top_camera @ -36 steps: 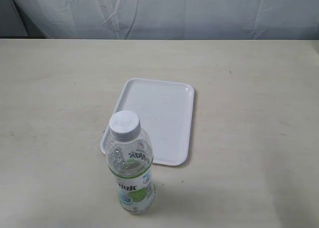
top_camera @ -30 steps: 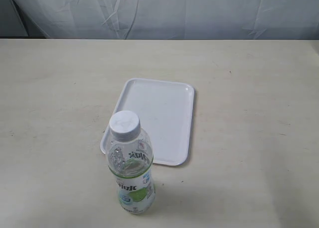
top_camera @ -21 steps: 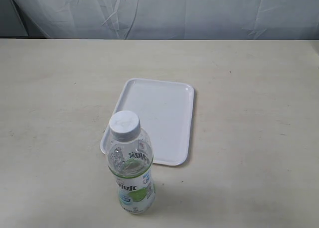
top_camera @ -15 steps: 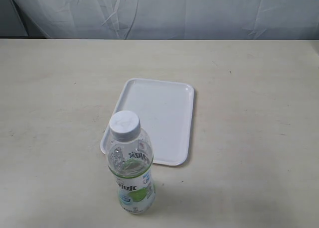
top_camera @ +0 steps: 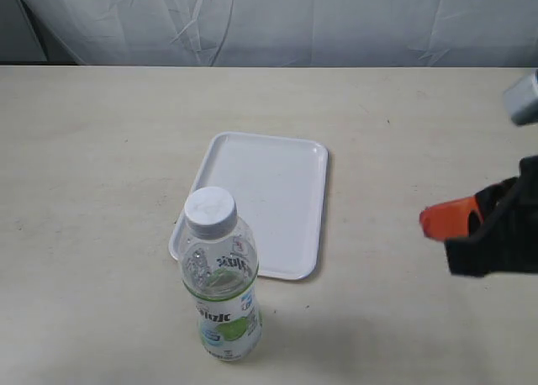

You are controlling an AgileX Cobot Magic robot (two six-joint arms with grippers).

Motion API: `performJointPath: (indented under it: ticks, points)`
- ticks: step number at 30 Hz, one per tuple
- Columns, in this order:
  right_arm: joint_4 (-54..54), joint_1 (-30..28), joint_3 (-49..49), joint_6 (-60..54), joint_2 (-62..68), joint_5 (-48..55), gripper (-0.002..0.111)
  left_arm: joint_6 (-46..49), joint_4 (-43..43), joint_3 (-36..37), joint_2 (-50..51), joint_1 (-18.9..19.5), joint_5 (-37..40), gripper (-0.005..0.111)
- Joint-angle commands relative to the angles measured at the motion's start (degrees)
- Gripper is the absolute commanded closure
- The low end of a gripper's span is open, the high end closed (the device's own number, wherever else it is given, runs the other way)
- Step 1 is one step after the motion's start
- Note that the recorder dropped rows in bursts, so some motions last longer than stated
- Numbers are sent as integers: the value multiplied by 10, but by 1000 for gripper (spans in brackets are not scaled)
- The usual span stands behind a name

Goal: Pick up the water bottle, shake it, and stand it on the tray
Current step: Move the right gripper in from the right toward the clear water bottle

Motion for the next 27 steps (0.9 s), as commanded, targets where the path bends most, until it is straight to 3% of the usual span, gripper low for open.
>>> performJointPath:
  ticks: [1, 5, 16, 22, 27]
  points:
    - [6, 81, 27, -7, 6, -44, 109, -1, -1, 2, -3, 0, -6, 106]
    - [15, 152, 29, -8, 24, -83, 109, -1, -1, 2, -3, 0, -6, 106]
    - [84, 278, 29, -71, 116, -139, 109, -1, -1, 2, -3, 0, -6, 106]
    - [128, 291, 29, -71, 130, -210, 109, -1, -1, 2, -3, 0, -6, 106]
    - [134, 291, 29, -71, 130, -196, 109, -3, -1, 2, -3, 0, -6, 106]
